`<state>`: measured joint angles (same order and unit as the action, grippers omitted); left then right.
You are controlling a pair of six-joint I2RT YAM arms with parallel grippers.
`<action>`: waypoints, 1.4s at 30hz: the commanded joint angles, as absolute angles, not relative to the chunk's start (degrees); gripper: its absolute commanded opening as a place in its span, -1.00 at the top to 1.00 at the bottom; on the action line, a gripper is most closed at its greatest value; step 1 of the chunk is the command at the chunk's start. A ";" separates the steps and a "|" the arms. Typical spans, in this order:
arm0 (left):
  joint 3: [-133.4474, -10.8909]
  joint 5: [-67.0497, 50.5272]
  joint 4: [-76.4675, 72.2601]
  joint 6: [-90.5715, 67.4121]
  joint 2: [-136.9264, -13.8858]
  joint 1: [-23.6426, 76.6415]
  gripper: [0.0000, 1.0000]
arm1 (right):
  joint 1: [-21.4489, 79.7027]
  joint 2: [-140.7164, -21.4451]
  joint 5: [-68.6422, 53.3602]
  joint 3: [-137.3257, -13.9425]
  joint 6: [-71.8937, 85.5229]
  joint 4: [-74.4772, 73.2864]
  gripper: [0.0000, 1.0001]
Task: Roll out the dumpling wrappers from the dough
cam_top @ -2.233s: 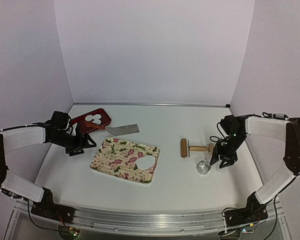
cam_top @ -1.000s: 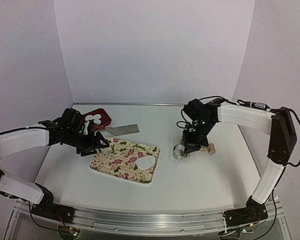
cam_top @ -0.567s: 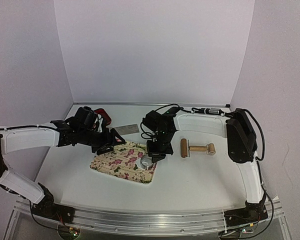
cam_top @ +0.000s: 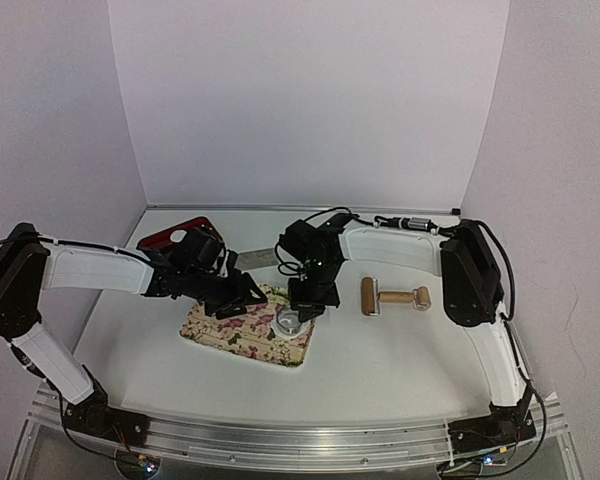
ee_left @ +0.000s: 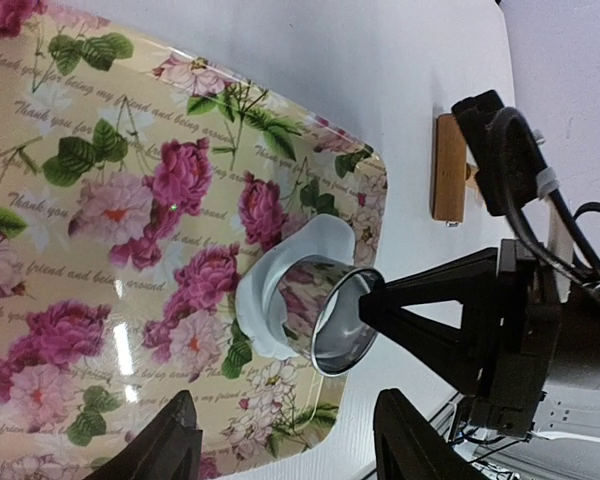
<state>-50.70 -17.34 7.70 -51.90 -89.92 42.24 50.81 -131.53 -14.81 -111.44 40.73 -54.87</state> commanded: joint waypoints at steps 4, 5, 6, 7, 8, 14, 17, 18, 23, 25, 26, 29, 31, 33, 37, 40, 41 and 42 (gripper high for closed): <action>-55.84 -18.78 4.59 -50.57 -93.10 43.20 -0.10 | 50.95 -134.70 -13.66 -116.70 39.89 -57.43 1.00; -55.95 -19.01 4.58 -50.54 -93.42 43.26 -0.09 | 50.97 -134.98 -13.58 -116.99 39.83 -57.78 1.00; -56.12 -19.18 4.53 -50.47 -93.69 43.32 -0.09 | 50.97 -135.32 -13.45 -117.27 39.79 -58.08 1.00; -56.20 -19.46 4.46 -50.46 -93.95 43.42 -0.08 | 50.97 -135.58 -13.46 -117.35 39.73 -58.44 1.00; -56.26 -19.67 4.41 -50.44 -94.22 43.49 -0.08 | 50.98 -135.83 -13.46 -117.40 39.67 -58.72 1.00; -57.14 -20.84 4.28 -49.91 -96.10 43.86 -0.04 | 50.97 -138.16 -14.27 -117.79 39.38 -60.59 1.00; -57.64 -21.39 4.27 -49.56 -97.31 43.97 -0.01 | 50.95 -139.16 -14.19 -118.11 39.36 -61.54 1.00; -57.78 -21.55 4.20 -49.41 -97.81 44.03 0.00 | 50.94 -139.45 -14.09 -118.18 39.31 -61.80 1.00; -58.97 -21.97 4.77 -48.09 -100.15 44.06 0.07 | 50.95 -140.34 -13.84 -118.64 39.08 -62.63 1.00; -59.22 -22.05 4.76 -47.76 -100.79 44.10 0.11 | 50.98 -140.40 -13.67 -118.74 39.07 -62.78 1.00; -59.37 -22.12 4.71 -47.59 -101.20 44.10 0.15 | 50.96 -140.37 -13.51 -118.70 39.03 -62.83 1.00; -59.97 -22.39 4.94 -47.16 -102.45 44.13 0.21 | 50.94 -140.59 -13.45 -118.86 38.94 -62.93 1.00; -60.25 -22.38 5.12 -46.83 -103.15 44.10 0.24 | 50.97 -140.74 -13.47 -119.03 38.89 -63.00 1.00; -60.57 -22.22 5.26 -46.43 -103.72 44.12 0.25 | 50.97 -140.86 -13.44 -119.22 38.83 -63.03 1.00; -61.73 -22.22 6.01 -45.35 -105.47 44.12 0.33 | 50.98 -141.17 -13.43 -119.44 38.58 -63.13 1.00; -62.01 -22.11 7.21 -44.94 -106.60 44.19 0.44 | 50.98 -141.45 -13.23 -119.37 38.47 -63.24 1.00; -61.73 -22.05 7.64 -44.78 -106.81 44.21 0.48 | 50.98 -141.57 -13.23 -119.36 38.45 -63.25 1.00; -61.36 -21.97 7.98 -44.61 -106.97 44.23 0.51 | 50.98 -141.70 -13.21 -119.36 38.40 -63.26 1.00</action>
